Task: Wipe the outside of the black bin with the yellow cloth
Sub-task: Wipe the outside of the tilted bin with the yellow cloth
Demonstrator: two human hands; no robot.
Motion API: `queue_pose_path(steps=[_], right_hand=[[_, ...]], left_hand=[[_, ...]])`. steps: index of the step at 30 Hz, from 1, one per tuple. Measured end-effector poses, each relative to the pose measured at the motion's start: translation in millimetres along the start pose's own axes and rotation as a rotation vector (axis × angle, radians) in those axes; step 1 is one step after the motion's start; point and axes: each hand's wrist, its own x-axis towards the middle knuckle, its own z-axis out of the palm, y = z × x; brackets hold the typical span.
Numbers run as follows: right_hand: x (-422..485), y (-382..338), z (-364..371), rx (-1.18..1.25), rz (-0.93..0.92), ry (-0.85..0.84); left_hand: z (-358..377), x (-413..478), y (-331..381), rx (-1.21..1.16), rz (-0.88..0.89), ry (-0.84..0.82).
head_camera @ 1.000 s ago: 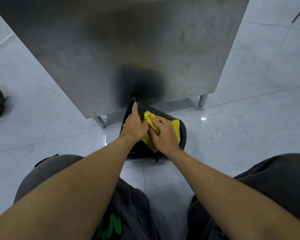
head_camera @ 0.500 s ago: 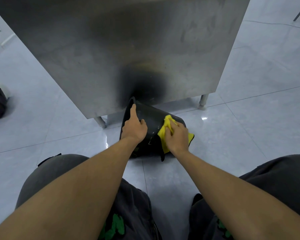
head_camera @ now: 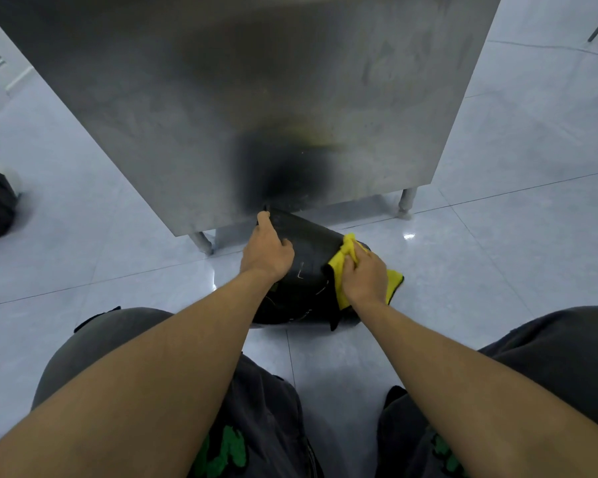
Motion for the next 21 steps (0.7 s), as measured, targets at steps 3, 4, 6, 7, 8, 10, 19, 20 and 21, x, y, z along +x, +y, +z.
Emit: queue_pose_path(steps=[3, 4, 6, 7, 8, 10, 19, 20, 21], right_hand=[[-2, 1, -5, -0.019, 0.155, -0.022], [-4, 0, -3, -0.024, 0.109, -0.022], [-7, -8, 0, -0.016, -0.086, -0.021], [-8, -14, 2, -0.010, -0.189, -0.035], [-9, -22, 3, 0.003, -0.289, -0.057], [-12, -38, 4, 0.051, -0.460, -0.103], [-9, -19, 7, 0.014, -0.171, -0.013], [-7, -13, 5, -0.009, -0.109, -0.008], [-4, -9, 3, -0.024, -0.043, -0.006]], left_hand=[[0, -1, -2, 0.083, -0.023, -0.023], [0, -1, -2, 0.078, -0.031, -0.023], [1, -2, 0, 0.045, -0.044, -0.022], [2, -3, 1, 0.024, -0.045, -0.022], [2, -2, 2, 0.008, -0.040, -0.022], [3, -1, 5, 0.002, -0.023, -0.032], [-1, -1, 0, 0.026, 0.058, -0.041], [-1, -1, -3, 0.069, 0.055, -0.046], [-1, -2, -5, 0.108, 0.046, -0.055]])
